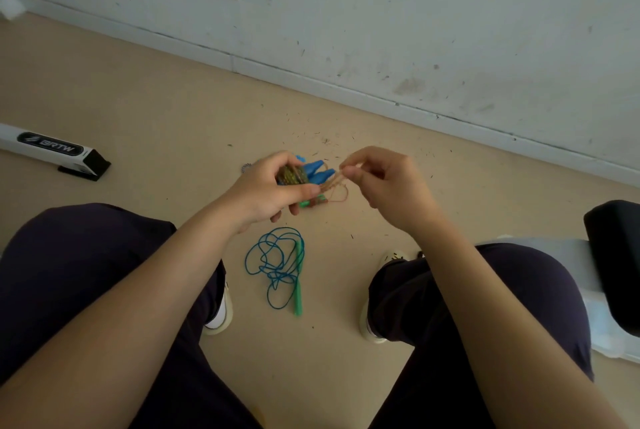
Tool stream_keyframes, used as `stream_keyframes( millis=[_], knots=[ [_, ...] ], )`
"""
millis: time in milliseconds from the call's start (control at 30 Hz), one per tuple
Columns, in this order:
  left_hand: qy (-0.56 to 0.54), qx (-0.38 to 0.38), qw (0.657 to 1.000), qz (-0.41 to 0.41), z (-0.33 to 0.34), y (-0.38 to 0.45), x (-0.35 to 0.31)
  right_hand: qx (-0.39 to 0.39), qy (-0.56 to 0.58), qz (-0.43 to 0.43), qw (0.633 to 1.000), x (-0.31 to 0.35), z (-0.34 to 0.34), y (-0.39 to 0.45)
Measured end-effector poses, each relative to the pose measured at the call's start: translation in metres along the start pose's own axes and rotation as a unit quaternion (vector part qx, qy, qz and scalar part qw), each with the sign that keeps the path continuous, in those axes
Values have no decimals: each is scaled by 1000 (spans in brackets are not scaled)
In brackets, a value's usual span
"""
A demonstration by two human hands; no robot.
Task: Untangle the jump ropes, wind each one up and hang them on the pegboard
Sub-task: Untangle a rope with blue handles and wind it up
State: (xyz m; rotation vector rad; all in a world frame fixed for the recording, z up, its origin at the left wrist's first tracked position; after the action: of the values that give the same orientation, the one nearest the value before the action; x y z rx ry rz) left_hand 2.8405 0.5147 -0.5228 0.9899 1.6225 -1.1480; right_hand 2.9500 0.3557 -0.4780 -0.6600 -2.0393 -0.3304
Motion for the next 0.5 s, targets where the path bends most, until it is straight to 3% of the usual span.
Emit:
stream_keyframes(
  millis=[233, 367, 500],
  knots=[
    [-73, -160, 984, 35, -18, -3, 2, 101, 144, 62, 982, -13, 6, -2],
    [-82, -171, 977, 96, -24, -8, -6, 64, 184, 60, 979, -14, 1, -3],
    [-59, -203, 972, 104, -27, -10, -6, 18, 222, 34, 974, -13, -5, -3]
  ],
)
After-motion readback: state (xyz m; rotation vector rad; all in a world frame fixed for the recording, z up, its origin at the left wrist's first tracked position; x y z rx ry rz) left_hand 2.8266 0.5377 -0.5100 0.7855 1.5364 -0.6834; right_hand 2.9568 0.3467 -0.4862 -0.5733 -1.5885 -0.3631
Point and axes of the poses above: each hand's wrist, its own y-axis towards the middle knuckle, its own z-axis out of the palm, x = y × z, the point moved 4 cm from there along y, towards the middle knuckle, and after that the axes turned 9 degrees about x, right-handed, at the moved point
